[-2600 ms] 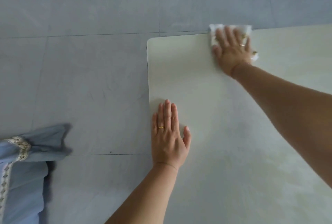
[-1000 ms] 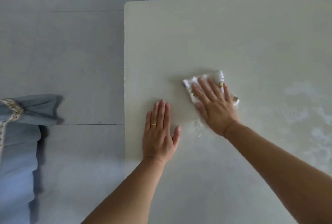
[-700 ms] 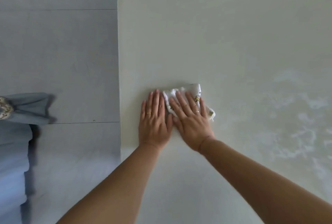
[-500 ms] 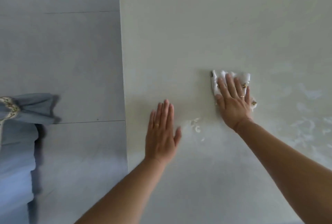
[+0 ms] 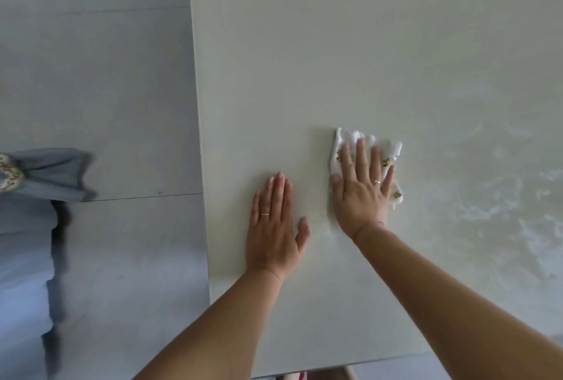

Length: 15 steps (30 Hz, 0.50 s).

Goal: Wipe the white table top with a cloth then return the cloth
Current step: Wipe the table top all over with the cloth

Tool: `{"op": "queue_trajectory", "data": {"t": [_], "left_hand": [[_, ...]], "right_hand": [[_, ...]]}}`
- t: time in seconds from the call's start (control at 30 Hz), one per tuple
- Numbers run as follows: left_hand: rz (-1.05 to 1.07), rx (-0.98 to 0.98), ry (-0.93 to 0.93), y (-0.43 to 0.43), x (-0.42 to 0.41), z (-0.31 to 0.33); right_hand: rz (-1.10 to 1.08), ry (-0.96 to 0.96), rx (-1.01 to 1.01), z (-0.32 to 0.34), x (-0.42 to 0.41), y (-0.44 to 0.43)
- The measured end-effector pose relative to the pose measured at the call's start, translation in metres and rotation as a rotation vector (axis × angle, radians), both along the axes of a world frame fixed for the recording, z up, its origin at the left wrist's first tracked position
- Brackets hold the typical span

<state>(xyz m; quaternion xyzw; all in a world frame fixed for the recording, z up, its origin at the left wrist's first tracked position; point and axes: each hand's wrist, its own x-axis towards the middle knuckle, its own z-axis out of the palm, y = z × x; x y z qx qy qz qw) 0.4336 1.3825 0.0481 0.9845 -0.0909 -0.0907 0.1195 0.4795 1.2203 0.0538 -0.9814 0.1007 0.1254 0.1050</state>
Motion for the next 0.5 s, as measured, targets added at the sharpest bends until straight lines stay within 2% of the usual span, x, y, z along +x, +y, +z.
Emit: {"op": "queue_trajectory", "data": {"t": [0.07,0.13,0.17,0.2,0.27,0.33,0.37,0.43,0.5], "left_hand": [[-0.010,-0.025,-0.004,0.001,-0.001,0.003],[-0.012,-0.046,-0.012,0.002,-0.001,0.003],[-0.007,-0.056,-0.015,0.002,-0.001,0.003],[-0.003,-0.063,-0.014,0.002,-0.001,0.002],[-0.002,-0.053,-0.016,0.002,-0.001,0.001],[-0.005,-0.049,-0.030,0.002,0.001,0.000],[-0.005,-0.061,-0.034,0.001,0.001,-0.001],[-0.003,-0.075,-0.038,0.001,-0.001,-0.002],[-0.004,-0.057,-0.036,0.002,-0.003,-0.002]], "right_hand": [[0.279,0.004,0.007,0.001,-0.037,0.028],[0.531,-0.017,0.019,0.007,-0.050,0.011],[0.576,-0.028,-0.004,0.007,-0.045,-0.010],[0.543,-0.042,-0.042,0.006,-0.039,-0.032],[0.268,-0.012,-0.049,0.006,-0.021,-0.069],[-0.014,0.032,0.017,0.005,-0.016,-0.066],[-0.070,0.032,0.022,0.005,-0.023,-0.048],[0.071,0.010,0.015,0.006,-0.056,-0.002],[0.378,-0.016,0.028,0.009,-0.094,0.018]]}}
